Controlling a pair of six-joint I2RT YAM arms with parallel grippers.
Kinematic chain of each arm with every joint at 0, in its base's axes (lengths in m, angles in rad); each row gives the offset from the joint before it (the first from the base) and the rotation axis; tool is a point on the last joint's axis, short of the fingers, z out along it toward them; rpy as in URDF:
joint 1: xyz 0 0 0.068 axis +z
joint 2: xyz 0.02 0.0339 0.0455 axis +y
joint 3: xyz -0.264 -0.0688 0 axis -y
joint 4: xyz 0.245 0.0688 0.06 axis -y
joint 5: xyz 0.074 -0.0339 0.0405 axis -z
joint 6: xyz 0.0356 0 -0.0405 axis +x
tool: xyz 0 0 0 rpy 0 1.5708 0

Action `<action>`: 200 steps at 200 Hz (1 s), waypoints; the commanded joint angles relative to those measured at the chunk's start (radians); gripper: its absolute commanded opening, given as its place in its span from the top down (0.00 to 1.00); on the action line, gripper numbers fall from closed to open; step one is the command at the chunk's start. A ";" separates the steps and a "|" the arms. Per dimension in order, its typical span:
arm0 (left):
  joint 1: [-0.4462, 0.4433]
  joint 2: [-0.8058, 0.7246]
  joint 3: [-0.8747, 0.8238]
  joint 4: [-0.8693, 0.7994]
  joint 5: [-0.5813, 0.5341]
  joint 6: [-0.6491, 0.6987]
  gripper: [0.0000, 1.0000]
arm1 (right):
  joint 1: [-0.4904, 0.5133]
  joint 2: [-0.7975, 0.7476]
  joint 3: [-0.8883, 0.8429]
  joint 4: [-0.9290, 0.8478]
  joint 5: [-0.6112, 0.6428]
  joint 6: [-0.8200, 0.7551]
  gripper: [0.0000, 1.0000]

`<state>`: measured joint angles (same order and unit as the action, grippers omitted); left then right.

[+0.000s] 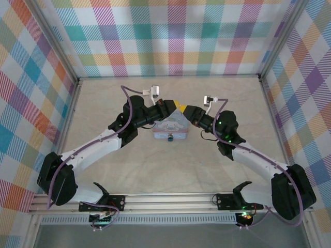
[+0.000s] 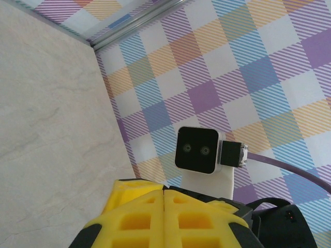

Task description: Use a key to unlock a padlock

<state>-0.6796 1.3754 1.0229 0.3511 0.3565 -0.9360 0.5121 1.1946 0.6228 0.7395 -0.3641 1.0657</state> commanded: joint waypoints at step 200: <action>-0.011 0.020 -0.006 0.075 0.022 -0.029 1.00 | 0.010 -0.016 0.036 0.083 -0.025 -0.006 0.56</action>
<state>-0.6796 1.3861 1.0187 0.3737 0.3576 -0.9543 0.5167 1.1854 0.6285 0.7631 -0.3729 1.0657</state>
